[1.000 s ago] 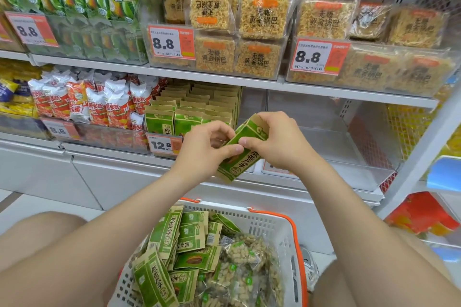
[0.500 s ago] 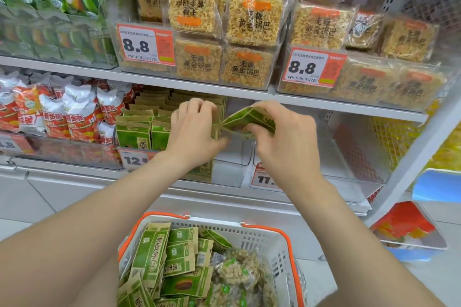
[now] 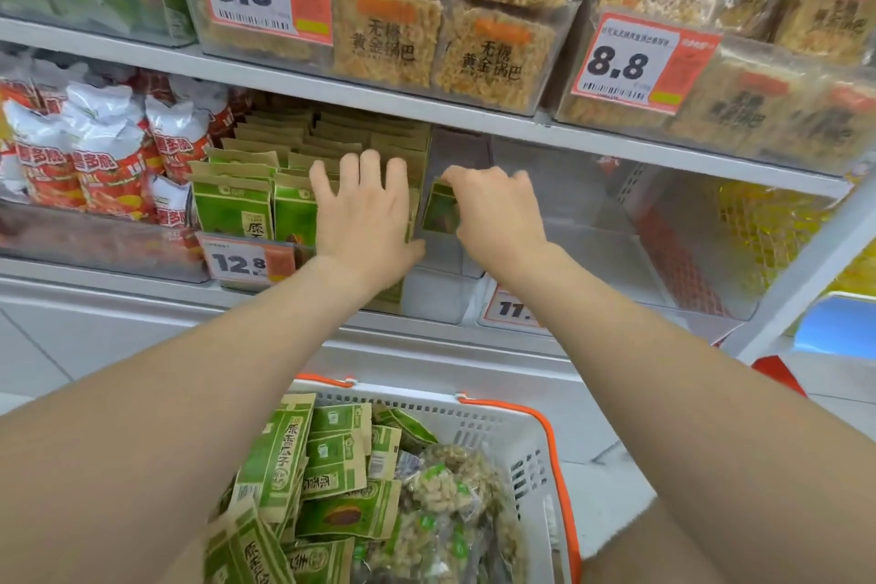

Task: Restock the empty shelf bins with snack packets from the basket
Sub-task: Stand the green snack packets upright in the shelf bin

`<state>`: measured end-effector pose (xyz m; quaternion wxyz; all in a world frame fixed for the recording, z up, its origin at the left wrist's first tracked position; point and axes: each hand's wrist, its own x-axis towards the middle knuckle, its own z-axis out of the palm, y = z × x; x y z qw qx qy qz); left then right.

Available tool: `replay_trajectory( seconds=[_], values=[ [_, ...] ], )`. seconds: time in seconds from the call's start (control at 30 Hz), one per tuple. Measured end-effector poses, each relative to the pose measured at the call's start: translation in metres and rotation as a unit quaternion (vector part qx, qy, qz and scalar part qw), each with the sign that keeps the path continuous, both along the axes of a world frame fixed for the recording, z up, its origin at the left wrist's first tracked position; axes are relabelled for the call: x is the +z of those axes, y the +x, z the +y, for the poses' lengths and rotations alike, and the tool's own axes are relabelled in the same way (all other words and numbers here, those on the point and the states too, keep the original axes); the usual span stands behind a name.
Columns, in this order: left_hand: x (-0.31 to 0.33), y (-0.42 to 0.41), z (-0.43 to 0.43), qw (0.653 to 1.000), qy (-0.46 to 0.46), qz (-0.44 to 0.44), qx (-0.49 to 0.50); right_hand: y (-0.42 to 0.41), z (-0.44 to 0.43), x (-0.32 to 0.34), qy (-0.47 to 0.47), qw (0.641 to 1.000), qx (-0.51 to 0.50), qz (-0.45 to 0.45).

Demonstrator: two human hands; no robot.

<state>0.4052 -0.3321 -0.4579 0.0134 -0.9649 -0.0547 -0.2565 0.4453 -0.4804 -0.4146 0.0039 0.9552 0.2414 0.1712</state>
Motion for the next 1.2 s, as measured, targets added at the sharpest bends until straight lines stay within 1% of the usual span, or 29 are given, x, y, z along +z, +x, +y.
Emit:
replay_trajectory(
  seconds=[0.17,0.3,0.4,0.47,0.53,0.67,0.73,0.8,0.83,0.87,0.9,0.93,1.0,1.07,1.2],
  values=[
    [-0.005,-0.003,0.020,0.997,0.023,-0.025,-0.062,0.030,0.022,-0.015,0.005,0.998,-0.065,0.020],
    [-0.001,-0.009,0.023,0.993,-0.007,-0.038,-0.110,0.053,0.038,-0.019,0.009,0.995,-0.102,0.005],
    [0.001,-0.009,0.026,0.992,0.000,-0.033,-0.119,0.080,0.051,-0.016,-0.004,0.988,-0.147,0.040],
    [-0.002,-0.008,0.031,0.993,0.007,-0.028,-0.117,0.098,0.058,-0.016,0.010,0.985,-0.167,0.044],
    [-0.004,-0.006,0.034,0.993,0.007,-0.021,-0.120,0.112,0.061,-0.019,0.035,0.985,-0.166,0.020],
    [-0.005,-0.003,0.033,0.993,-0.001,-0.017,-0.120,0.123,0.067,-0.028,0.044,0.986,-0.158,-0.033],
    [-0.005,-0.002,0.032,0.993,-0.007,-0.015,-0.120,0.123,0.069,-0.035,0.028,0.979,-0.171,-0.104],
    [-0.005,-0.001,0.030,0.993,-0.010,-0.012,-0.119,0.116,0.064,-0.031,0.012,0.979,-0.166,-0.119],
    [-0.005,-0.001,0.030,0.993,-0.010,-0.011,-0.119,0.114,0.061,-0.030,-0.009,0.974,-0.171,-0.149],
    [-0.005,-0.001,0.030,0.993,-0.010,-0.010,-0.119,0.109,0.061,-0.028,-0.058,0.971,-0.195,-0.126],
    [-0.005,-0.002,0.031,0.993,-0.009,-0.010,-0.120,0.108,0.062,-0.032,-0.132,0.964,-0.206,-0.099],
    [-0.005,-0.002,0.031,0.992,-0.009,-0.011,-0.123,0.111,0.062,-0.036,-0.192,0.958,-0.205,-0.050],
    [-0.005,-0.004,0.033,0.991,-0.010,-0.012,-0.129,0.118,0.058,-0.048,-0.259,0.944,-0.202,0.007],
    [-0.005,-0.005,0.034,0.991,-0.009,-0.011,-0.134,0.122,0.056,-0.064,-0.323,0.925,-0.197,0.026],
    [-0.006,-0.005,0.034,0.990,-0.010,-0.014,-0.139,0.129,0.052,-0.071,-0.413,0.883,-0.221,0.009]
  ],
)
